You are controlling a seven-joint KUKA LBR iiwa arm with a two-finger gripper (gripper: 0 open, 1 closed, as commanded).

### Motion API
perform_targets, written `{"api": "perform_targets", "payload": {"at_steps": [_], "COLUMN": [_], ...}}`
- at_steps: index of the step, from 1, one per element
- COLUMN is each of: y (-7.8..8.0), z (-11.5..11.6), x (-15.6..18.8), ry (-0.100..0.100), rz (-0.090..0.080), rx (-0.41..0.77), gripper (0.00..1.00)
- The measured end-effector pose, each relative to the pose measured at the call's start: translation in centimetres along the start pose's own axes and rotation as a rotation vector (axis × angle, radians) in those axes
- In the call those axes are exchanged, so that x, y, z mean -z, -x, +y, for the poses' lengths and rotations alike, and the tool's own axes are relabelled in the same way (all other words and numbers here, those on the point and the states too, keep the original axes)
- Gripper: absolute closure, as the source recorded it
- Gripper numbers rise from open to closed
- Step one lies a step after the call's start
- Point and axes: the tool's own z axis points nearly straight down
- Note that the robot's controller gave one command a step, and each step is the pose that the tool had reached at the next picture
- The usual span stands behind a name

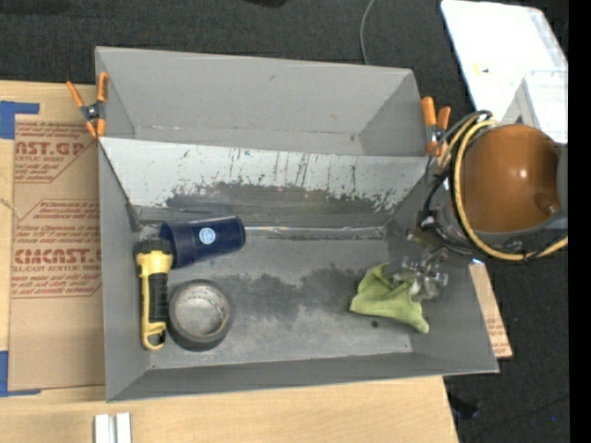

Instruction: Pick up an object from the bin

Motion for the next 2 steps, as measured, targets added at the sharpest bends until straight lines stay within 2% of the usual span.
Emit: {"api": "perform_targets", "payload": {"at_steps": [1, 2], "y": [0.5, 0.5], "z": [1.0, 0.3], "x": [5.1, 10.5], "ry": [0.007, 0.009], "rz": [0.002, 0.000], "rx": [-0.015, -0.048], "gripper": [1.00, 1.00]}}
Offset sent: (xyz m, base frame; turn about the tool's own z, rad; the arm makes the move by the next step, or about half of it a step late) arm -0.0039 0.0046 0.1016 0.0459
